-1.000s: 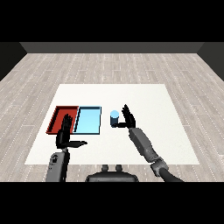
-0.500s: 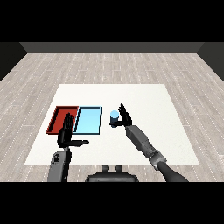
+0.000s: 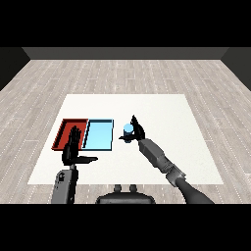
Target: Pick the blue can and put it in the blue box
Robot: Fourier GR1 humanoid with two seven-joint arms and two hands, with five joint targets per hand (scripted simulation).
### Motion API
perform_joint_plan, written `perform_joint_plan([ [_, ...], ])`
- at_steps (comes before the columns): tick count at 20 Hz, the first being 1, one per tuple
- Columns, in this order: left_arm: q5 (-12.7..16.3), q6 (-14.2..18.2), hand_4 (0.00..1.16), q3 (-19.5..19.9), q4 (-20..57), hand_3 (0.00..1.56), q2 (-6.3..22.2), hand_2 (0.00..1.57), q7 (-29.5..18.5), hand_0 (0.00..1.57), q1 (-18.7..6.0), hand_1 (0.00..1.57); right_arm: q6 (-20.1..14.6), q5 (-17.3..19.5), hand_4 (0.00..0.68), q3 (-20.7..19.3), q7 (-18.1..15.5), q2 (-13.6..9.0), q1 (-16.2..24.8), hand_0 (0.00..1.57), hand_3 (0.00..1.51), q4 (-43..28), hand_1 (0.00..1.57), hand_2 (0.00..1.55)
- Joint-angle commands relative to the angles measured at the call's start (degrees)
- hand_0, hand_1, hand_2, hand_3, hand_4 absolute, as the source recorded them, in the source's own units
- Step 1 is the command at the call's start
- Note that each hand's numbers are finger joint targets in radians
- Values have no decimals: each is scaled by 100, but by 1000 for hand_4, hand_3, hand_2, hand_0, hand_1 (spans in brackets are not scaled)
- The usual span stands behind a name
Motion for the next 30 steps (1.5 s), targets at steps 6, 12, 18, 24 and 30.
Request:
perform_joint_plan([
  [6, 233, -155, 0, 266, 139, 0, 148, 0, -51, 0, -22, 0, -105, -582, 0, 633, 65, 0, -397, 0, 0, 317, 0, 0],
  [12, 132, 1, 0, 45, -221, 0, -45, 0, 116, 0, 122, 0, -206, -1079, 0, 1045, 59, 0, -350, 0, 0, 304, 0, 0],
  [18, 59, 28, 0, 146, 208, 0, -63, 0, -213, 0, 15, 0, -1683, -709, 532, 1673, 627, 0, -497, 1571, 1509, 631, 1571, 1553],
  [24, 135, 14, 0, 259, 149, 0, 64, 0, -9, 0, -72, 0, -2444, -609, 523, 2388, 1184, -1, -408, 1454, 1502, 176, 1454, 1526],
  [30, 51, -36, 0, 31, 146, 0, -97, 0, -183, 0, 104, 0, -2255, -687, 544, 2235, 1241, -3, -811, 1464, 1433, 190, 1464, 1488],
])
